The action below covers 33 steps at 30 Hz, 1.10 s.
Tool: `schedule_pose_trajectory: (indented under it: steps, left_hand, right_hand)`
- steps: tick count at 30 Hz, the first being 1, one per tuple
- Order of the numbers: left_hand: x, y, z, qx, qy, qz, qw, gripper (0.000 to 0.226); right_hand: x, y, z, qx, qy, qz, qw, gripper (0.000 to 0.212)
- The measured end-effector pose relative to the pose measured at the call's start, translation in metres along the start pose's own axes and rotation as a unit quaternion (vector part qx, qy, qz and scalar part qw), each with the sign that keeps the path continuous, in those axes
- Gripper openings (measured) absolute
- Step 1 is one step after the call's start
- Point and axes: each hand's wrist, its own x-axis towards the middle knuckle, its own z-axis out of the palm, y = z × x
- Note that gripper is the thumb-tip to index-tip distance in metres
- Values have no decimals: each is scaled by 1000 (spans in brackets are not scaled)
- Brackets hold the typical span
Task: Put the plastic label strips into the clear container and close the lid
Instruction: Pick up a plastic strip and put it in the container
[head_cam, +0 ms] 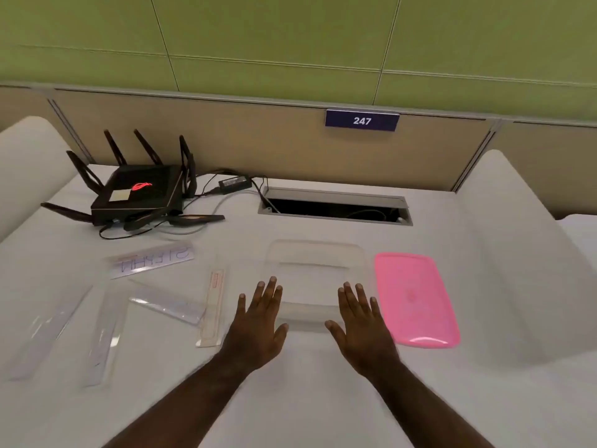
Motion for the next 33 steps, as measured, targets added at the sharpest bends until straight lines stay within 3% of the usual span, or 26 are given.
schedule_pose_trajectory:
  steps: [11,21,26,30,33]
  left_hand:
    - [-3,-13,-3,-49,42,-16,998,76]
    - [-37,-91,0,-79,44,-189,978,74]
    - [-58,-110,7,-95,56,-230,967,63]
    - [-65,-111,10,-117,102,-222,963,49]
    - [-59,-107,7,-127,102,-247,955,45]
  right_hand:
    - [8,-23,-16,11,3,-21,1000,70]
    - [54,-145,-13,62,9,-178,982,70]
    - [65,-189,26,34,-63,-246,967,63]
    - [71,-203,49,53,-159,-203,965,66]
    - [74,-203,54,56,-180,-192,963,68]
